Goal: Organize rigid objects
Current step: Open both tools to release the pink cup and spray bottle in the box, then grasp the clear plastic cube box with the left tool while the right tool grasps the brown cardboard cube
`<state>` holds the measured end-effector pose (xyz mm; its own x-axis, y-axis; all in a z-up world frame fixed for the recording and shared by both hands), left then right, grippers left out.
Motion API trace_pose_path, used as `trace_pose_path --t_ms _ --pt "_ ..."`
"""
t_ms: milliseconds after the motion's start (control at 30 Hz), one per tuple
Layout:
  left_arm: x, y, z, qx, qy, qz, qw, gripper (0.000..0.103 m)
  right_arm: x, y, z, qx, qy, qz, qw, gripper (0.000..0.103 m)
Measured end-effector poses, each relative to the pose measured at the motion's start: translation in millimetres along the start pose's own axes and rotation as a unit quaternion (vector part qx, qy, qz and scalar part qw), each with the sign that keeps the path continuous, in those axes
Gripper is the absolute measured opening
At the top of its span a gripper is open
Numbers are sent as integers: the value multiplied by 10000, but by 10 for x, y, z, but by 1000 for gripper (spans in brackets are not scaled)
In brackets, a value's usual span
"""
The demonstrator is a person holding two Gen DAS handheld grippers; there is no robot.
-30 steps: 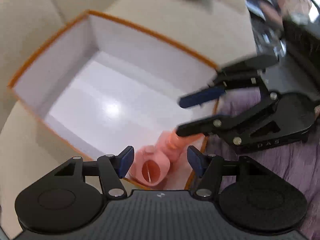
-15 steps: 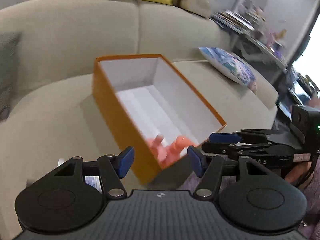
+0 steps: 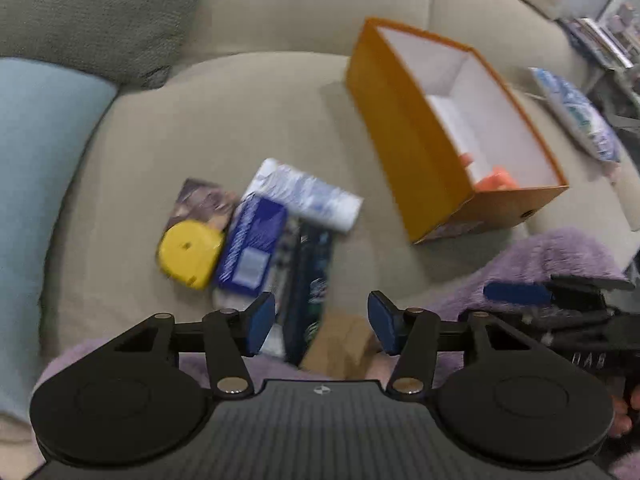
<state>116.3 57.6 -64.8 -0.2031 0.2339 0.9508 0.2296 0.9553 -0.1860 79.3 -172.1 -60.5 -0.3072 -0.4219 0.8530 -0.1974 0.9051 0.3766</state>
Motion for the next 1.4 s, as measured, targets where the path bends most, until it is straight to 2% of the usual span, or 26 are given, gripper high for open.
trace_pose_path --t_ms 100,200,300,400,567,733,867,1000,1100,1200,1267,1300,1367,1400 --pt "-52 79 74 74 31 -391 9992 63 -222 129 6 -147 432 -154 9988 62" --pt "-136 188 129 45 126 -706 9974 63 -380 194 47 -286 727 -323 9964 68" --pt "-206 213 156 -155 324 -595 9976 63 -587 208 33 -534 1065 -475 9917 71" --pt "-273 193 136 -498 547 -510 9960 68 -767 186 40 -899 1388 -518 9849 71" --pt "-439 165 84 -803 1009 -674 9894 67 -911 210 -3 -1077 1522 -480 9813 76" --pt "-601 169 -6 -979 1551 -626 9810 66 -1003 140 -52 -1326 1611 -590 9762 79" --pt "-741 184 -49 -1066 1936 -705 9727 65 -1083 121 -94 -1357 1699 -607 9742 78" --pt "-870 238 -72 -997 2136 -734 9691 64 -1162 98 -112 -1374 1698 -639 9738 76" --pt "-926 258 -58 -909 2157 -799 9689 62 -1184 60 -113 -1382 1624 -754 9741 71" --pt "-906 196 19 -1051 1983 -974 9696 56 -1188 49 -111 -1324 1503 -813 9764 66" --pt "-876 164 57 -1068 1803 -1084 9718 55 -1127 45 -103 -1293 1295 -873 9792 47" --pt "-841 175 92 -1008 1691 -1076 9745 55 -1085 34 -104 -1290 1204 -885 9803 43" --pt "-758 238 152 -766 1463 -941 9818 55 -999 11 -125 -1257 1029 -917 9824 20" --pt "-711 273 184 -647 1352 -811 9854 54 -965 -6 -132 -1269 988 -938 9825 17"
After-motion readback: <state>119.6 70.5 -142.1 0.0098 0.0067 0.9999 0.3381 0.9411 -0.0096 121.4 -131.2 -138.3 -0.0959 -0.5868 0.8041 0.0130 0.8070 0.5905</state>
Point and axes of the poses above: each gripper's, at about its wrist camera, not at the fingertips, and x roughly against the way its jaws point, y to its left, z to its underside, the point moved 2 cm from there along -x, roughly the way its jaws point, and after that the axes turned 12 degrees about y, right-handed, at the moved point
